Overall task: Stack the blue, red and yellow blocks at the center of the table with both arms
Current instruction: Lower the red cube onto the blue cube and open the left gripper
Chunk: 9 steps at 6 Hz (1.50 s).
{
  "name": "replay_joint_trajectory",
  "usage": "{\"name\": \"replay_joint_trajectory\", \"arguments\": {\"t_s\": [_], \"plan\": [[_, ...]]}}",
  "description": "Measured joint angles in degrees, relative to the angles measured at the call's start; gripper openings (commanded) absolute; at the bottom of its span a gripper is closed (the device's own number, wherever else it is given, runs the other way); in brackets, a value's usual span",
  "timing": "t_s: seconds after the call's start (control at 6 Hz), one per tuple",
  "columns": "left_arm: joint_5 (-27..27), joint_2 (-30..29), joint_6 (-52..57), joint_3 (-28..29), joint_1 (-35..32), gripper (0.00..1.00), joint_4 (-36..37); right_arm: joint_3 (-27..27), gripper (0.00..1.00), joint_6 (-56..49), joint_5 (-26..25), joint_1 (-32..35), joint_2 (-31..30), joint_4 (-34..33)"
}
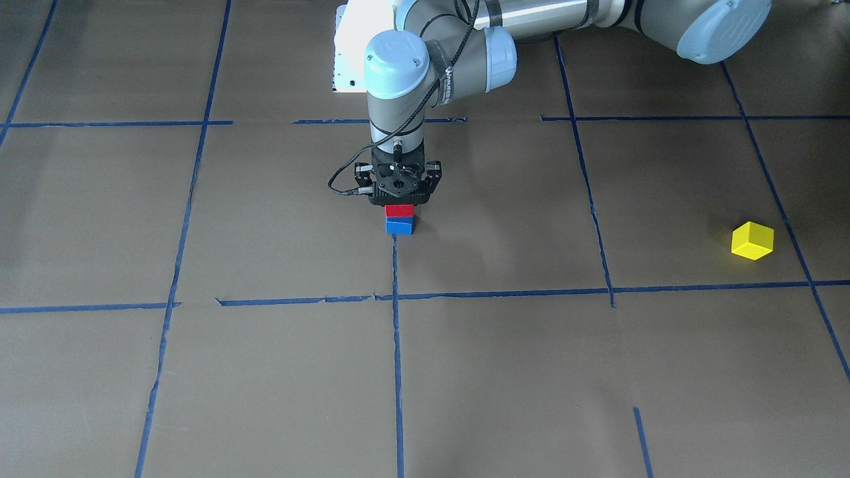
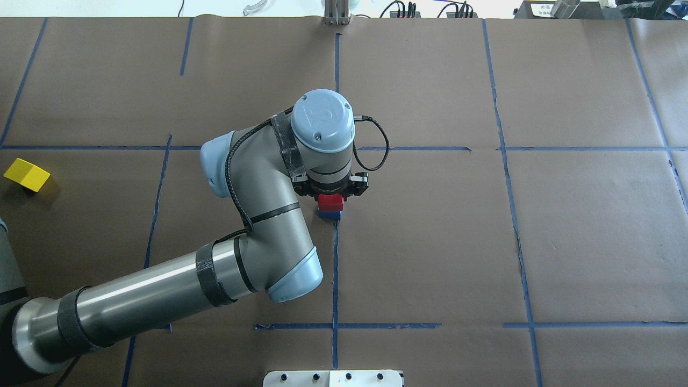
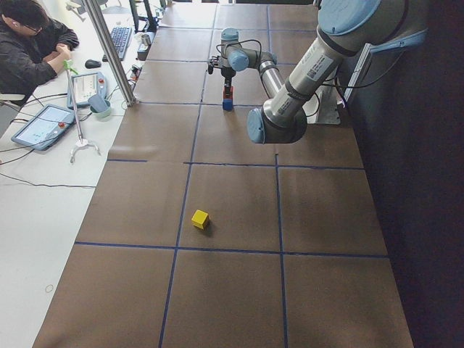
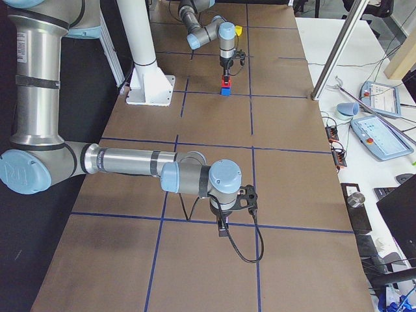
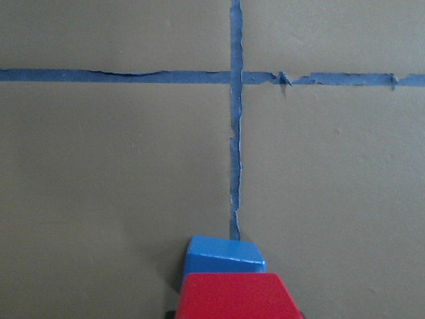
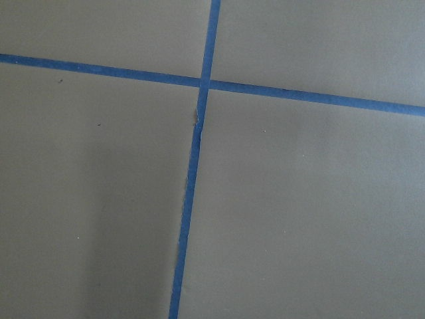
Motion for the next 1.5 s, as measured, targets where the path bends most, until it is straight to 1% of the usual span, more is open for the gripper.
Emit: {"name": "replay_joint_trajectory", "arguments": {"t_s": [0.17,0.33,0.5,0.67,0.83,1.0,1.33,1.5], "plan": [[0.0,0.0,0.1,0.7,0.0,0.09,-0.5,0.0,1.00,0.0,0.0,0.0,0.0,0.0],[0.0,0.0,0.1,1.4,0.2,0.19,-1.2,-0.1,1.00,-0.1,0.0,0.0,-0.1,0.0],[0.0,0.0,0.1,1.8,0.4,0.34,-1.5,-0.1,1.00,-0.1,0.0,0.0,-0.1,0.0],[0.0,-0.1,0.2,1.9,0.6,0.58,-1.5,-0.1,1.00,-0.1,0.0,0.0,-0.1,0.0],[0.0,0.0,0.2,2.0,0.6,0.90,-1.5,-0.1,1.00,-0.1,0.0,0.0,-0.1,0.0],[0.0,-0.1,0.2,1.9,0.7,0.99,-1.5,-0.1,1.00,-0.1,0.0,0.0,-0.1,0.0],[0.0,-0.2,0.2,0.3,-0.1,1.00,-1.4,-0.1,1.00,-0.1,0.0,0.0,-0.1,0.0],[-0.2,-0.1,0.2,-1.7,-1.6,1.00,-1.1,-0.1,1.00,-0.1,0.0,0.0,-0.1,0.0]]}}
